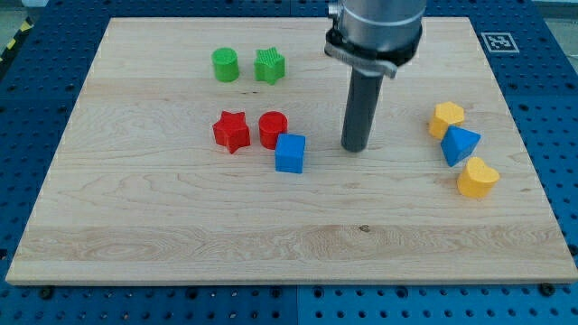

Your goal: Move the red circle parallel to the green star

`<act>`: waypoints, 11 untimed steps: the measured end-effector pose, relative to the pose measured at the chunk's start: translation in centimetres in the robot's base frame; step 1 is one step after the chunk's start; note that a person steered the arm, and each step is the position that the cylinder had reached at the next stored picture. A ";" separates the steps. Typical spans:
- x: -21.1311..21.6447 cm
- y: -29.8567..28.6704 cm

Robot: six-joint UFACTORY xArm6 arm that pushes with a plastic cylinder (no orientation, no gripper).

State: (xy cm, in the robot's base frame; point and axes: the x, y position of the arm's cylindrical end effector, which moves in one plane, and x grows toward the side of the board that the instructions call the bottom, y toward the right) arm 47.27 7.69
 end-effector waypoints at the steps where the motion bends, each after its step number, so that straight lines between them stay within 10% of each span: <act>1: 3.4 -1.2; 4: 6.0 -10.2; 6: -0.7 -15.9; 11: -3.3 -3.4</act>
State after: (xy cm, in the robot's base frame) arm 43.98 4.31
